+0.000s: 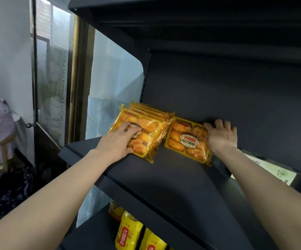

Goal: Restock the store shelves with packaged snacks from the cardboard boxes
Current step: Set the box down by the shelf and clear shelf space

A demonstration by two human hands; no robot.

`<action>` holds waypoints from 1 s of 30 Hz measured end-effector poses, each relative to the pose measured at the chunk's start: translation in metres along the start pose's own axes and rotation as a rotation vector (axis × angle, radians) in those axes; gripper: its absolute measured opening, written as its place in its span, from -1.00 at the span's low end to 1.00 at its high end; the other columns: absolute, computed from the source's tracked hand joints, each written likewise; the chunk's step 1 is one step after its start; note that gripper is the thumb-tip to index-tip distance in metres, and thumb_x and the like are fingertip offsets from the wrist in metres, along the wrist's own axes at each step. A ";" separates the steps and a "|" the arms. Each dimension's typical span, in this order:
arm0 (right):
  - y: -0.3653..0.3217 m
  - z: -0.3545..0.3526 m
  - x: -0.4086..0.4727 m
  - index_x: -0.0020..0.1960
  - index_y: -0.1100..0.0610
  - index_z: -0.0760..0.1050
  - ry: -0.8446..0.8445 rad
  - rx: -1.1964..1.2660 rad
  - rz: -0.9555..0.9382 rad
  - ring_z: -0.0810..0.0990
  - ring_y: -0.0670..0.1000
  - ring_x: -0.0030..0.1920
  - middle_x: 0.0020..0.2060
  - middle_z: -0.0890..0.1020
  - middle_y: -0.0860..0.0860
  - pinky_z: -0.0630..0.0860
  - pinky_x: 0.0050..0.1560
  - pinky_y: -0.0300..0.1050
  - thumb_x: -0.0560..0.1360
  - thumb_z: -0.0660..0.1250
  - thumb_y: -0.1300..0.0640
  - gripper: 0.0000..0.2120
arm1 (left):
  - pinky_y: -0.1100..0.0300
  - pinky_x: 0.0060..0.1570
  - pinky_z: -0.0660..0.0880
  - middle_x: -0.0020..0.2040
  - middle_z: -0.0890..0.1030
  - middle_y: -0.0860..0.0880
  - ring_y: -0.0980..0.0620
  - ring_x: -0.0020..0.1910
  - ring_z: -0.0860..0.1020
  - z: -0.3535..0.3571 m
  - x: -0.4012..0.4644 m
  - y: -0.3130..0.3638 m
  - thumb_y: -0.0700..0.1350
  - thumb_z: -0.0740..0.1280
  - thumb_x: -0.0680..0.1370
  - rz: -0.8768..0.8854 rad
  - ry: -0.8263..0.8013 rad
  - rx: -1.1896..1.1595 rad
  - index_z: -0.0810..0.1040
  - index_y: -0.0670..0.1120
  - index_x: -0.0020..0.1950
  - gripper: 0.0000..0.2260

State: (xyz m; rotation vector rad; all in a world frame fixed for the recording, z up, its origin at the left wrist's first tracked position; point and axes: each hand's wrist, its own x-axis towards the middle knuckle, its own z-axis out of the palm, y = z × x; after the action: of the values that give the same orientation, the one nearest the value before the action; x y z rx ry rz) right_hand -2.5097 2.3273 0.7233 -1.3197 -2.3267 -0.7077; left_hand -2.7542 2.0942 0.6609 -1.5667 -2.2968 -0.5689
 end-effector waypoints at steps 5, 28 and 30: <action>-0.017 -0.021 -0.025 0.52 -0.03 0.30 0.094 -0.049 -0.010 0.33 0.28 0.40 0.38 0.39 0.16 0.31 0.40 0.23 0.56 0.30 0.07 -0.46 | -0.06 0.21 0.52 0.58 0.14 0.01 -0.14 0.37 0.42 -0.010 -0.018 -0.003 0.06 0.39 0.56 0.025 0.055 -0.030 0.11 0.17 0.58 -0.32; -0.253 -0.087 -0.334 0.29 0.11 0.53 0.306 0.309 -0.382 0.46 0.28 0.28 0.23 0.53 0.20 0.42 0.16 0.18 0.53 0.32 0.07 -0.65 | -0.12 -0.02 0.53 0.22 0.55 -0.15 -0.25 0.10 0.56 -0.014 -0.309 -0.124 -0.13 0.46 0.47 -0.031 0.228 -0.031 0.51 -0.08 0.35 -0.56; -0.269 -0.064 -0.366 0.30 0.09 0.53 0.238 0.341 -0.396 0.46 0.26 0.28 0.23 0.53 0.18 0.41 0.15 0.16 0.52 0.33 0.08 -0.65 | -0.11 -0.03 0.52 0.22 0.55 -0.15 -0.23 0.10 0.55 0.009 -0.341 -0.133 -0.12 0.45 0.49 -0.076 0.163 -0.012 0.51 -0.08 0.35 -0.56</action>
State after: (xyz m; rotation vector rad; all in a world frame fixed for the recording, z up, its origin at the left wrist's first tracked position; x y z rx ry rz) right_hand -2.5584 1.9233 0.5115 -0.6017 -2.3940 -0.5119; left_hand -2.7561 1.7779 0.4766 -1.3887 -2.2415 -0.7030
